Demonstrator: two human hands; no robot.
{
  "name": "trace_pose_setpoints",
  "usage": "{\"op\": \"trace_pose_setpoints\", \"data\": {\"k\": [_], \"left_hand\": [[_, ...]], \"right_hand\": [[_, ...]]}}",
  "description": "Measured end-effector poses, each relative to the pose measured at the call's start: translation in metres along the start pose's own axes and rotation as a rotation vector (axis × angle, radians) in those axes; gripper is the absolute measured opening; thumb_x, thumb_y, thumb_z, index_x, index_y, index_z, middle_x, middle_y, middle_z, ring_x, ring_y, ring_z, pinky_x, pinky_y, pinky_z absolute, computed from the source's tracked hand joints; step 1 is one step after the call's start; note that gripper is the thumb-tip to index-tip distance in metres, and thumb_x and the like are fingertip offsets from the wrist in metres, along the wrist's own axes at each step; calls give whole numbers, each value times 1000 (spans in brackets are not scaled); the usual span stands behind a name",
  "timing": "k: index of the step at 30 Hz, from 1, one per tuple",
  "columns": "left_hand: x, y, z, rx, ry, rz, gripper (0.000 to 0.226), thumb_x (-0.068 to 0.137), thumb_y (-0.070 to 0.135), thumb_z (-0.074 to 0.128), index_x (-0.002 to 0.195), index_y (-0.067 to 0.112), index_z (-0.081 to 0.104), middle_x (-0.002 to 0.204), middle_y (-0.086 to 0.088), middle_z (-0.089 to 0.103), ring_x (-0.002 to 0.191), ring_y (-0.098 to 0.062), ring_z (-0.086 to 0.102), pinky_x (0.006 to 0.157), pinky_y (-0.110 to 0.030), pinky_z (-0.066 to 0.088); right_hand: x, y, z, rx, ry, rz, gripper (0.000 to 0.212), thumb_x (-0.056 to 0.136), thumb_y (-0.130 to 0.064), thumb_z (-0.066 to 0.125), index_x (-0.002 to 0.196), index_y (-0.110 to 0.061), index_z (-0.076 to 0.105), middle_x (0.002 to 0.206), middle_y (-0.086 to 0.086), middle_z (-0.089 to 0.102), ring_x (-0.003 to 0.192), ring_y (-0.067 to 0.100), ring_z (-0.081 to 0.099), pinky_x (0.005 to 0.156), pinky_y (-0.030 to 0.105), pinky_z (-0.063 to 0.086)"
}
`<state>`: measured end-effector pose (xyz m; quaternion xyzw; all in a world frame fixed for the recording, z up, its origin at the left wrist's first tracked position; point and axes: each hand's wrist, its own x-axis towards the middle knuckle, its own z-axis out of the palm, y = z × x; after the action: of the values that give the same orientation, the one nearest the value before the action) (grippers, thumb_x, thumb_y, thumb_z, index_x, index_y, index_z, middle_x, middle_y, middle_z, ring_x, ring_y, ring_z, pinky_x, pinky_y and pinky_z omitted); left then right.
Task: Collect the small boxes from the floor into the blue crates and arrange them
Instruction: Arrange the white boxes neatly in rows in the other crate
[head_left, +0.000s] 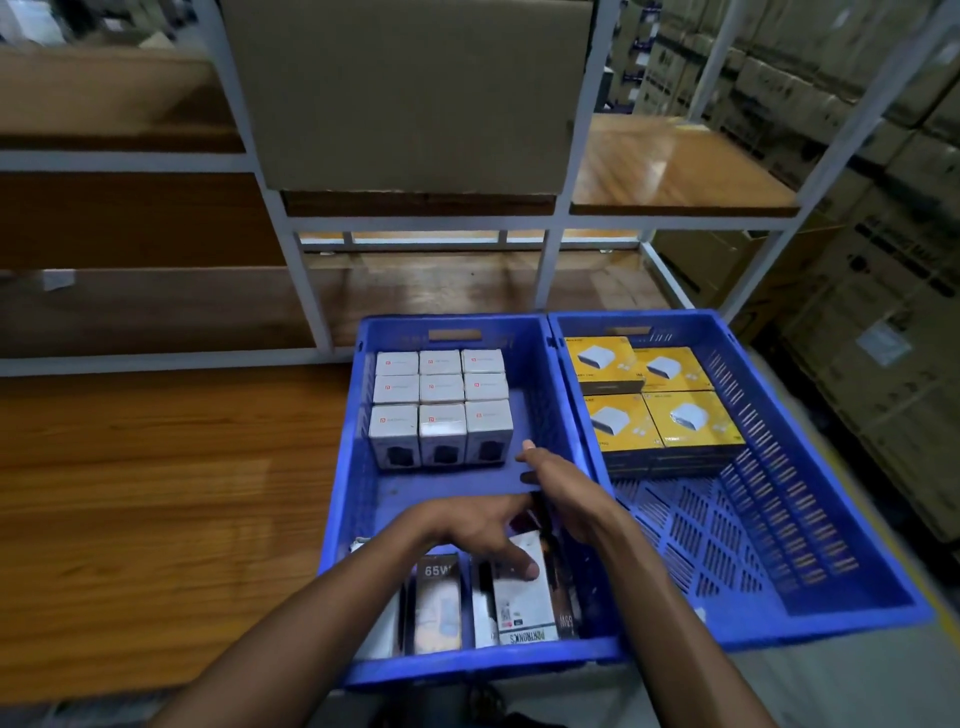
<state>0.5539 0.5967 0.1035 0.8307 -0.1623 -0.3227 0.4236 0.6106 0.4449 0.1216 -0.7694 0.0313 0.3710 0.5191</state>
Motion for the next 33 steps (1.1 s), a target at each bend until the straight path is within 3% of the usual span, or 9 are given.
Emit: {"op": "trace_pose_setpoints", "data": {"k": [4, 8, 11, 15, 18, 22, 24, 29, 33], "left_hand": [[-17, -10, -16, -156, 91, 16, 72, 86, 38, 86, 147, 38, 47, 136, 10, 60, 123, -15, 59, 109, -39, 50], [-38, -21, -42, -506, 358, 16, 49, 92, 33, 82, 136, 30, 62, 130, -12, 67, 112, -21, 69, 90, -39, 56], [-48, -29, -55, -601, 533, -30, 43, 91, 40, 81, 130, 32, 64, 122, -12, 72, 112, -30, 71, 90, -44, 58], [-56, -36, -60, -648, 649, -37, 32, 96, 39, 74, 127, 37, 67, 116, -11, 74, 105, -27, 73, 88, -42, 61], [-62, -37, -61, -747, 711, -12, 38, 98, 33, 74, 134, 35, 65, 125, -10, 71, 114, -31, 71, 98, -53, 59], [-73, -34, -63, -791, 709, 86, 61, 92, 13, 79, 146, 33, 58, 137, -12, 64, 128, -33, 62, 106, -55, 54], [-75, -34, -62, -779, 657, 148, 60, 93, 10, 76, 147, 27, 57, 145, -12, 59, 135, -32, 57, 110, -52, 50], [-80, -24, -67, -991, 668, 113, 53, 96, 28, 69, 134, -4, 53, 131, -26, 61, 118, -36, 61, 98, -45, 51], [-84, -29, -69, -1072, 548, 40, 53, 97, 36, 69, 140, 9, 54, 138, -29, 59, 116, -41, 62, 101, -52, 52]], "right_hand": [[-4, -4, 3, -52, -2, -19, 52, 106, -60, 38, 133, -22, 62, 127, 14, 68, 115, 27, 65, 104, 45, 49], [-14, -15, 7, -51, -133, -123, 45, 106, -57, 45, 108, -23, 73, 95, 6, 79, 85, 26, 74, 75, 37, 55], [-11, -18, 8, -64, -161, -155, 37, 100, -55, 61, 119, -24, 67, 96, 1, 79, 85, 20, 75, 74, 38, 57], [-2, -17, 7, -24, -243, -203, 46, 91, -34, 80, 131, -25, 58, 111, 4, 78, 100, 22, 76, 83, 42, 62], [1, -20, 11, 152, -157, -257, 52, 88, -12, 82, 132, -22, 57, 119, 8, 75, 104, 21, 75, 83, 41, 63], [1, -25, 13, 129, -56, -467, 66, 77, 7, 80, 131, -23, 58, 130, 5, 66, 112, 11, 68, 82, 23, 57], [-2, -29, 15, 57, -9, -621, 69, 73, 15, 71, 129, -21, 58, 131, 3, 63, 114, 8, 66, 85, 21, 55], [-7, -39, 20, -215, 101, -1008, 58, 67, 17, 58, 113, -18, 62, 119, -4, 59, 114, 23, 61, 93, 37, 54], [-8, -38, 20, -252, 127, -1087, 46, 73, 21, 55, 104, -13, 61, 121, -2, 59, 127, 22, 54, 101, 50, 50]]}}
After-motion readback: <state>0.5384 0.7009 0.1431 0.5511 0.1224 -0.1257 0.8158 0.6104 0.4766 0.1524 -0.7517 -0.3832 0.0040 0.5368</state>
